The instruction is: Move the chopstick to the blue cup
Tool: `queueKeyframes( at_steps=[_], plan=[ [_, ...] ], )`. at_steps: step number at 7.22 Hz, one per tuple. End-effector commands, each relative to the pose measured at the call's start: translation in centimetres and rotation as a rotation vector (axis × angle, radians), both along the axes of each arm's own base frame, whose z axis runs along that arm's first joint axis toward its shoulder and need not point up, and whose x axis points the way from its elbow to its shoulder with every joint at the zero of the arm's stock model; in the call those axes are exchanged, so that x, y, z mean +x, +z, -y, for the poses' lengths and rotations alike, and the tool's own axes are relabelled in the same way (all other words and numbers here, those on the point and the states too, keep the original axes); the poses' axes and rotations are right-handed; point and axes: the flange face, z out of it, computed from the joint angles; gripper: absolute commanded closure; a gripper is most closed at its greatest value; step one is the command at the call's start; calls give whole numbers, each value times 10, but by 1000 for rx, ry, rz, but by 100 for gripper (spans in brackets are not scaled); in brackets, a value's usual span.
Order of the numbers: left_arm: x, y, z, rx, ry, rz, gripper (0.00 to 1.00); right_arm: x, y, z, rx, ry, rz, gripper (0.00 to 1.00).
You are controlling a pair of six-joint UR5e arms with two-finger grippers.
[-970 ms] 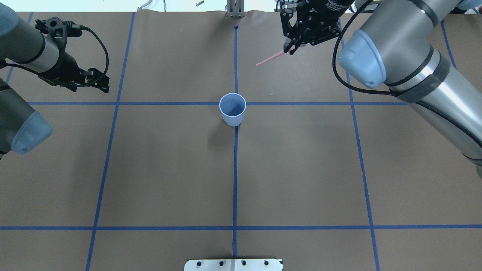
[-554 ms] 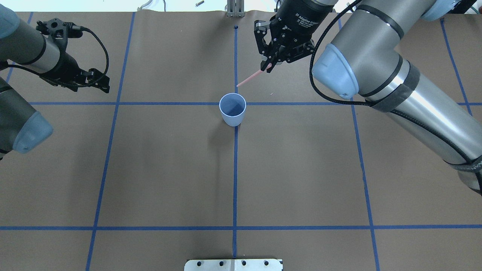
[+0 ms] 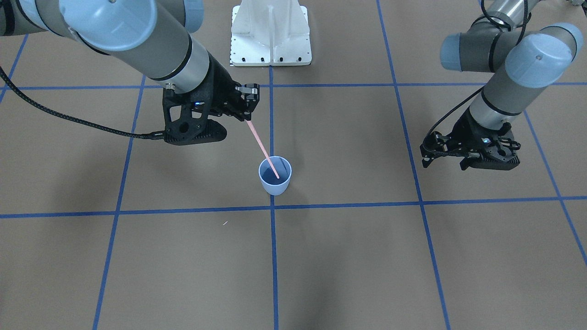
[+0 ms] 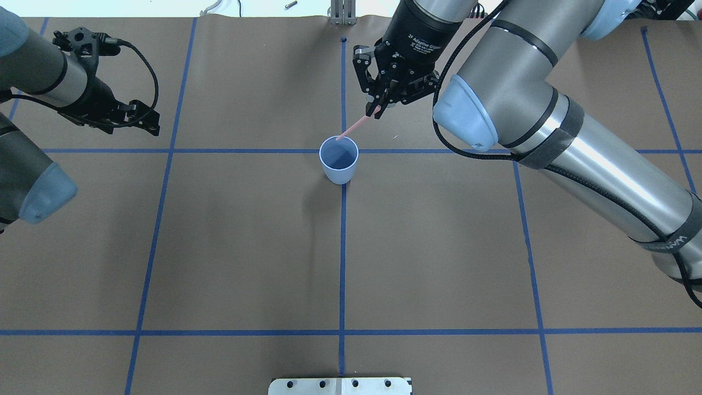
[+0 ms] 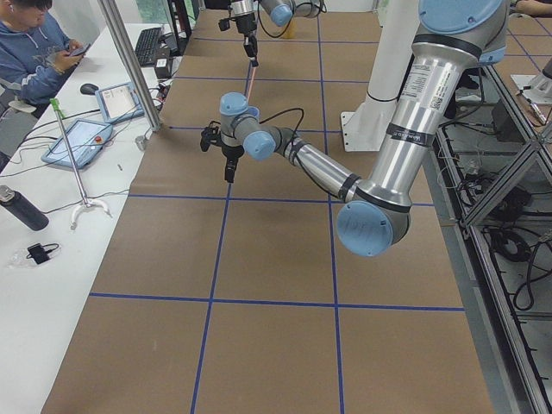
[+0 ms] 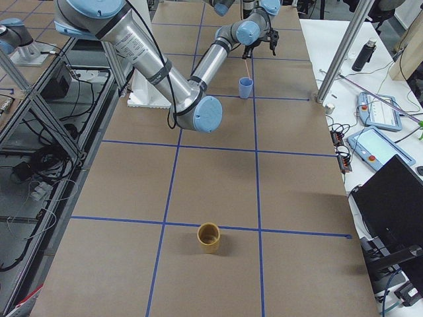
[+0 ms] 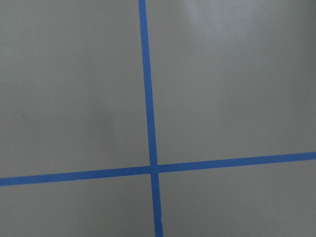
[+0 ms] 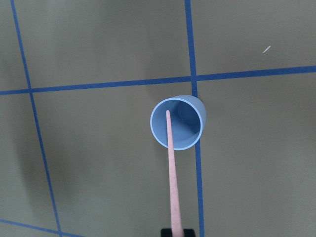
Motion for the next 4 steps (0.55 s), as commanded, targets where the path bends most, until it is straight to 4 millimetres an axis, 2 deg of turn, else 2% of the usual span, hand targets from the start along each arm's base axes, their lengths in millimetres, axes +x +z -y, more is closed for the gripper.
queueKeyframes(
  at_steps=[1,4],
  plan=[
    [0,0,0,0,0,0,2,-5,4,-2,-13,-14,-1,100],
    [0,0,0,2,0,-2,2,-21,13,-5,-22,-28,-19,100]
  ],
)
